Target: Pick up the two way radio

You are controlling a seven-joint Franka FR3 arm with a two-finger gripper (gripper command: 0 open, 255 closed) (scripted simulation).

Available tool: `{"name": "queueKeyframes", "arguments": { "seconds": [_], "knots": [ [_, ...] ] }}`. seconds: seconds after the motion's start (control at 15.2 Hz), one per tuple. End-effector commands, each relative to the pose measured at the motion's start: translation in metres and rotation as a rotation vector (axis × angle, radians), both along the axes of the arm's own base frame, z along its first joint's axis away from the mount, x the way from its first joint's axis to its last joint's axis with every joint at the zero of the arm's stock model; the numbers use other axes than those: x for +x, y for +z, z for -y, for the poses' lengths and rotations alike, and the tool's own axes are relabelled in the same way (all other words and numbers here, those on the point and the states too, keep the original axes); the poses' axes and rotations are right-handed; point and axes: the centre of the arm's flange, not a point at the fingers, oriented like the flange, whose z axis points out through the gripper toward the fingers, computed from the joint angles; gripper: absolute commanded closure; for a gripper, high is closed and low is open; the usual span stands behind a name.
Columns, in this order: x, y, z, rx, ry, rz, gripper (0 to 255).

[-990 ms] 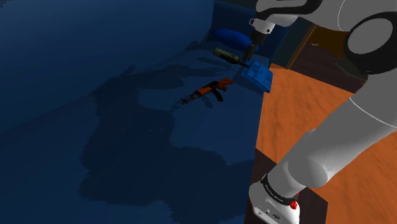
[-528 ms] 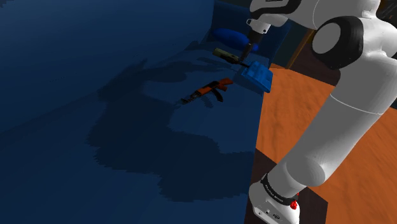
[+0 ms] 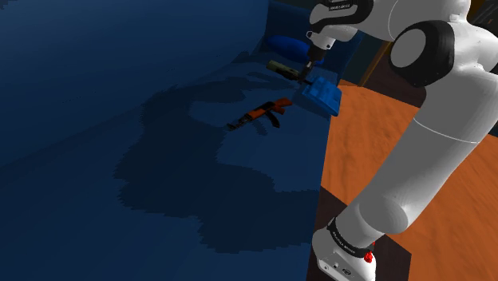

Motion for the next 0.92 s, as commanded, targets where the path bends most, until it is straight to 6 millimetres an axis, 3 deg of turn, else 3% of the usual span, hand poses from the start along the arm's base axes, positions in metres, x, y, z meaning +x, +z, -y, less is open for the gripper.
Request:
{"name": "queueKeyframes", "arguments": {
  "seconds": [0.0, 0.46, 0.86],
  "knots": [
    [0.000, -0.001, 0.000, 0.000, 0.000, 0.000, 255],
    [0.000, 0.000, -0.001, 0.000, 0.000, 0.000, 255],
    [0.000, 0.031, -0.001, 0.000, 0.000, 0.000, 255]
  ]
}}
